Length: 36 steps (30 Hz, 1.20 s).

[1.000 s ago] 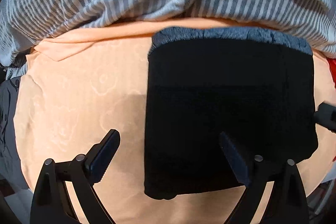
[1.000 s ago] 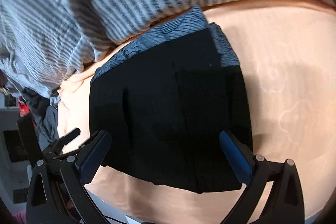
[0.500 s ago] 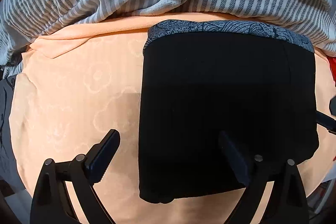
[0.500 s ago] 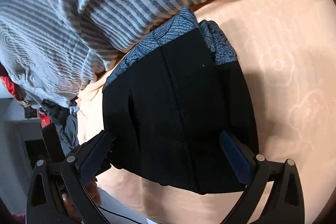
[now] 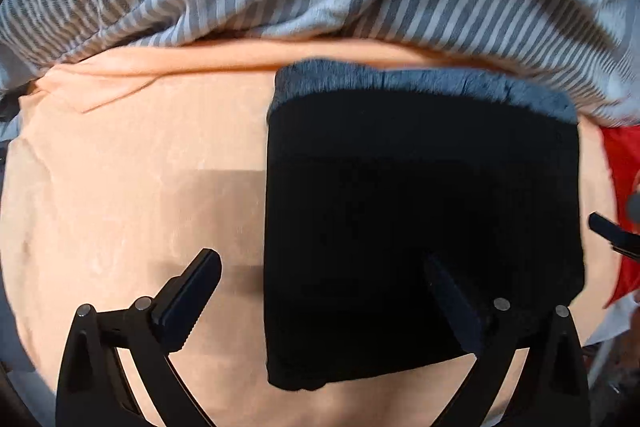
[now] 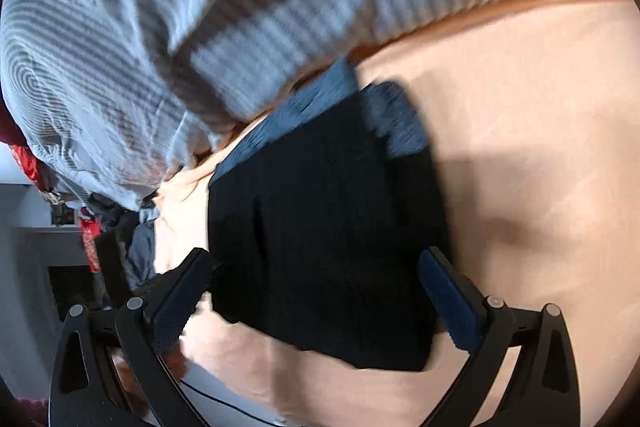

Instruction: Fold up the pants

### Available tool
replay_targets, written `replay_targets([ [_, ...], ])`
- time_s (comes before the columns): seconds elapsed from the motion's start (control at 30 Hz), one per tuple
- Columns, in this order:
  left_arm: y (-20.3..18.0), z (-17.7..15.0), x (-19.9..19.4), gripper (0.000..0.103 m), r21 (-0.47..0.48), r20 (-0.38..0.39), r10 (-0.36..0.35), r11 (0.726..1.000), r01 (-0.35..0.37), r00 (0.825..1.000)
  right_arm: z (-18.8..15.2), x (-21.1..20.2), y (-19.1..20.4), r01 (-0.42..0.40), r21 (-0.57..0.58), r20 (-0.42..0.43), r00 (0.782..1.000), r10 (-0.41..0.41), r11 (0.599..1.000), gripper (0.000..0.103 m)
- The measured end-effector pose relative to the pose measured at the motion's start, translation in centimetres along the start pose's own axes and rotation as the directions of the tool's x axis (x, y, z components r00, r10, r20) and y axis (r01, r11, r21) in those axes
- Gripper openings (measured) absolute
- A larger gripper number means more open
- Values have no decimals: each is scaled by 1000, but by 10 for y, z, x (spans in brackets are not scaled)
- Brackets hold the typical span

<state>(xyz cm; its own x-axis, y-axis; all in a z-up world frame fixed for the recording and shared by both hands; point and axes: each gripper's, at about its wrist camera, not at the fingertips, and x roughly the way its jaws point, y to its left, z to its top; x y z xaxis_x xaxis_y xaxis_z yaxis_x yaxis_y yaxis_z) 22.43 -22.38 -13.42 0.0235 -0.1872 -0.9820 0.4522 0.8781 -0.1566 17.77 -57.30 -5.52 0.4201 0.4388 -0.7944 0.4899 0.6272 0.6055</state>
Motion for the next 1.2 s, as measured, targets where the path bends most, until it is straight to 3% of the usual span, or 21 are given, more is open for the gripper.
replay_targets([
  [0.1, 8, 14, 0, 102, 41, -5, -32, 999, 33, 999, 8, -8, -23, 24, 7, -18, 1000, -23, 1000, 103],
  [0.2, 13, 29, 10, 102, 74, -68, -100, 992, 105, 993, 17, -8, -45, -27, 23, -35, 999, 27, 999, 103],
  [0.33, 19, 36, 27, 102, 97, -110, -139, 984, 150, 984, 29, 9, -62, -82, 30, -64, 994, 84, 996, 103],
  [0.47, 15, 41, 42, 102, 118, -124, -143, 980, 158, 982, 38, 25, -66, -124, -33, -115, 986, 120, 992, 103],
  [0.63, 25, 49, 56, 102, 104, -137, -196, 972, 211, 971, 42, 42, -69, -214, -111, -208, 960, 188, 970, 103],
  [0.9, 18, 62, 84, 102, 87, -176, -298, 945, 317, 938, 55, 64, -61, -359, -49, -243, 909, 338, 932, 102],
  [1.0, 12, 65, 91, 102, 77, -175, -312, 941, 329, 934, 55, 75, -48, -333, -99, -279, 914, 295, 938, 102],
  [1.1, 5, 64, 86, 102, 48, -149, -305, 948, 315, 941, 58, 77, -48, -302, -55, -291, 917, 274, 952, 100],
  [1.2, -6, 61, 80, 92, 51, -118, -292, 953, 299, 949, 59, 73, -55, -243, 18, -270, 933, 239, 970, 79],
])
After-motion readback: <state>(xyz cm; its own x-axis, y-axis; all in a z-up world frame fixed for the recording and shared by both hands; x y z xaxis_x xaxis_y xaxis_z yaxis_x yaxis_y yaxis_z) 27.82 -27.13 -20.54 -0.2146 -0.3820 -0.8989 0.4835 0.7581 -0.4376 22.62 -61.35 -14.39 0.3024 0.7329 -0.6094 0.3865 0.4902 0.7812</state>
